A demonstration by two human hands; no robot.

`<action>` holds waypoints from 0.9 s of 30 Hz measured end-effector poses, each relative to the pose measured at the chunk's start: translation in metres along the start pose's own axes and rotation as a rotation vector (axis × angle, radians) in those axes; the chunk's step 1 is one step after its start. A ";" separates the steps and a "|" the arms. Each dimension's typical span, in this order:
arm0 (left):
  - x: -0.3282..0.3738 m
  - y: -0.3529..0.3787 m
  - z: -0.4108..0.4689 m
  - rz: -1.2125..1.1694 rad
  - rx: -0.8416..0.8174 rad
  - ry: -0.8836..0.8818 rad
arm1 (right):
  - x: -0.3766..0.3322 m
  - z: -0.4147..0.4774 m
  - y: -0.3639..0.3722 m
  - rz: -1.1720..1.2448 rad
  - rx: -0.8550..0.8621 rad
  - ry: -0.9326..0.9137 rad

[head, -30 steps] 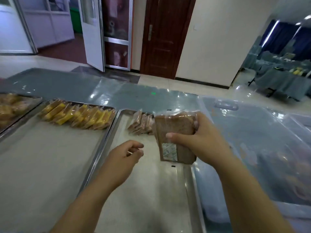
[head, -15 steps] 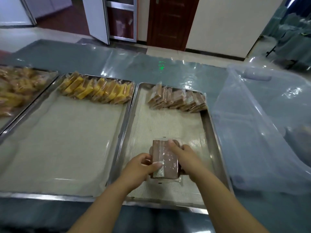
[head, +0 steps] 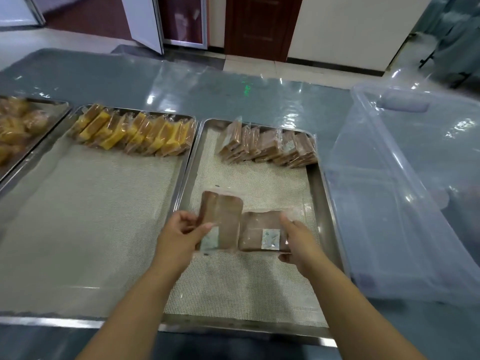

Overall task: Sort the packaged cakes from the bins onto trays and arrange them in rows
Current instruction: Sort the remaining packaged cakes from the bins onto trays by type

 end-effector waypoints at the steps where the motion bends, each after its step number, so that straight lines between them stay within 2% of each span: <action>1: 0.006 -0.002 0.000 0.061 0.048 0.054 | 0.001 0.001 -0.004 -0.035 0.008 0.005; 3: 0.015 -0.001 0.001 0.246 0.087 0.165 | 0.005 0.006 -0.012 -0.086 0.012 0.027; 5: 0.015 0.006 0.004 0.507 -0.006 0.220 | 0.012 0.011 -0.016 -0.163 -0.004 0.075; 8: -0.007 0.021 0.010 1.004 -0.300 0.114 | 0.022 0.015 -0.026 -0.378 0.048 0.130; 10: -0.022 0.028 0.011 1.160 -0.384 0.050 | 0.022 0.013 -0.033 -0.412 0.103 0.112; 13: -0.032 0.034 0.013 1.181 -0.355 0.076 | 0.010 0.001 -0.042 -0.373 0.201 -0.034; 15: -0.035 0.034 0.014 1.162 -0.352 0.059 | -0.006 -0.012 -0.044 -0.447 0.277 -0.176; 17: -0.038 0.036 0.016 1.196 -0.385 0.021 | -0.022 -0.025 -0.038 -0.580 0.271 -0.316; 19: -0.041 0.039 0.019 1.262 -0.410 0.021 | -0.027 -0.027 -0.029 -0.671 0.133 -0.343; 21: -0.042 0.040 0.021 1.285 -0.393 0.048 | -0.025 -0.024 -0.021 -0.693 -0.061 -0.264; 24: -0.041 0.039 0.022 1.294 -0.400 0.081 | -0.018 -0.014 -0.019 -0.789 -0.168 -0.224; 27: -0.039 0.037 0.020 1.291 -0.432 0.087 | -0.003 -0.001 -0.019 -1.125 -0.297 -0.127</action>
Point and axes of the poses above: each hand's wrist, its own z-axis towards the middle knuckle, its own y-axis out of the palm, x = y × z, the point moved 4 cm from there along z, towards the middle knuckle, and after that the axes turned 11 degrees about -x, right-handed, at the moved point
